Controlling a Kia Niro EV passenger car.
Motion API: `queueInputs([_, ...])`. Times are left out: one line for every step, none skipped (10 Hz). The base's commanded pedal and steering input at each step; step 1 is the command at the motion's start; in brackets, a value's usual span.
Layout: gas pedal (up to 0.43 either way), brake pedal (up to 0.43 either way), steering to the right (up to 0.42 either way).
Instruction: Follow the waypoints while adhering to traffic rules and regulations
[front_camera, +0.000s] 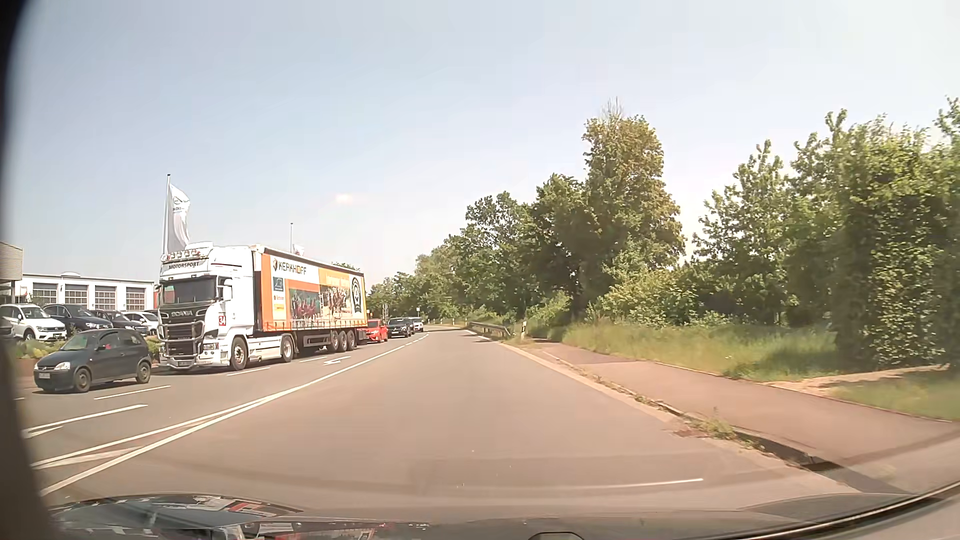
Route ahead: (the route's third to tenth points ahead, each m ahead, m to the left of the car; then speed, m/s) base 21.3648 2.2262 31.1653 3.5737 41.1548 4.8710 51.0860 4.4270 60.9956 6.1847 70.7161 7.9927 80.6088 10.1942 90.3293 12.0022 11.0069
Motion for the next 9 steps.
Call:
queueInputs([0.358,0.0,-0.054])
queueInputs([0.358,0.0,-0.053])
queueInputs([0.358,0.0,-0.052])
queueInputs([0.358,0.0,-0.049])
queueInputs([0.358,0.0,-0.038])
queueInputs([0.358,0.0,-0.028])
queueInputs([0.358,0.0,-0.021])
queueInputs([0.358,0.0,-0.02])
queueInputs([0.358,0.0,-0.019])
